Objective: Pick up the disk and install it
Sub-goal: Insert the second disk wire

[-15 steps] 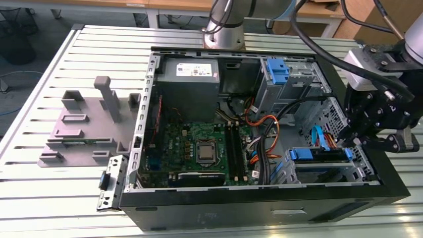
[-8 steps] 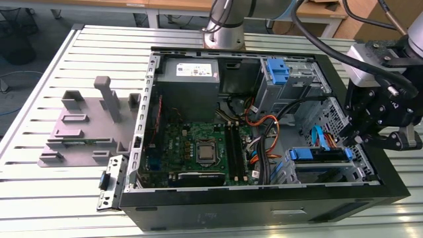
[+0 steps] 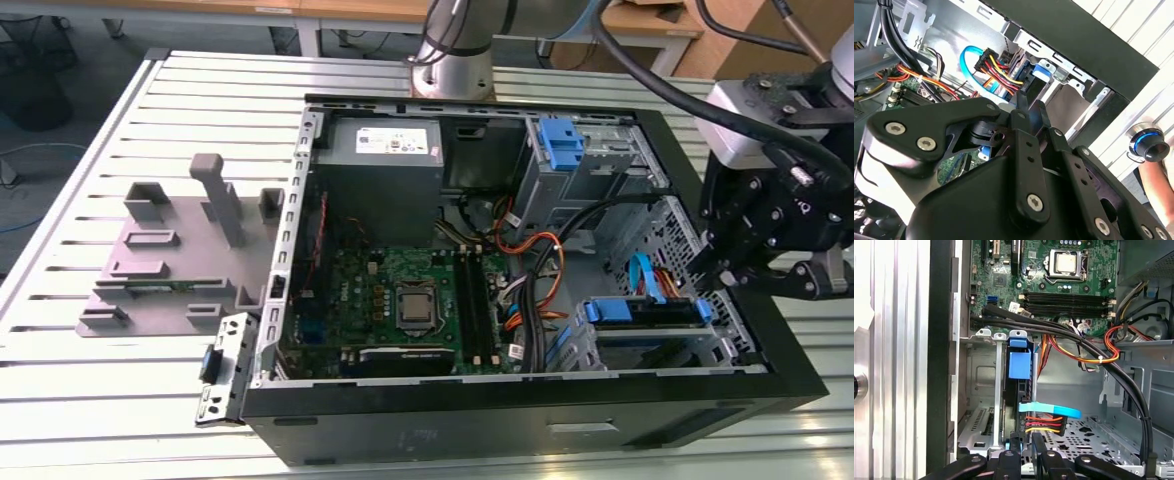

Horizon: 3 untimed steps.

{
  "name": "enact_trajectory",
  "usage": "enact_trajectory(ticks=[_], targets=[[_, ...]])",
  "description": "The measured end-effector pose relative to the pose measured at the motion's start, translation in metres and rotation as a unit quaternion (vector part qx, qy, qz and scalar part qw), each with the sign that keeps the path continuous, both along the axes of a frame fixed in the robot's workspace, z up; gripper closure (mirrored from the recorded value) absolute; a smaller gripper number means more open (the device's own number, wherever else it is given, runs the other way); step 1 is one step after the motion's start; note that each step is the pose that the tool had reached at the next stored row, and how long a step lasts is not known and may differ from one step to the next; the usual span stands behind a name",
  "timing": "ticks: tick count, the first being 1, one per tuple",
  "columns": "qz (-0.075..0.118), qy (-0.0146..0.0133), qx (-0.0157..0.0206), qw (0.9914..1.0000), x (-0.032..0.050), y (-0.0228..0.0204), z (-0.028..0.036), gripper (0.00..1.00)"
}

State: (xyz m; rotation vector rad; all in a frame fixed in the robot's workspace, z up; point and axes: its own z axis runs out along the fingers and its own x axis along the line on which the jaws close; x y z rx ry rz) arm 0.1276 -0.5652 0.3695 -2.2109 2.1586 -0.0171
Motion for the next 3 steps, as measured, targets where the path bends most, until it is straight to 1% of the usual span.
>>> enact_trajectory(ticks=[3], targets=[[0.000, 0.0000, 0.0000, 1.00000, 0.0000, 0.0000, 0.0011, 0.76]])
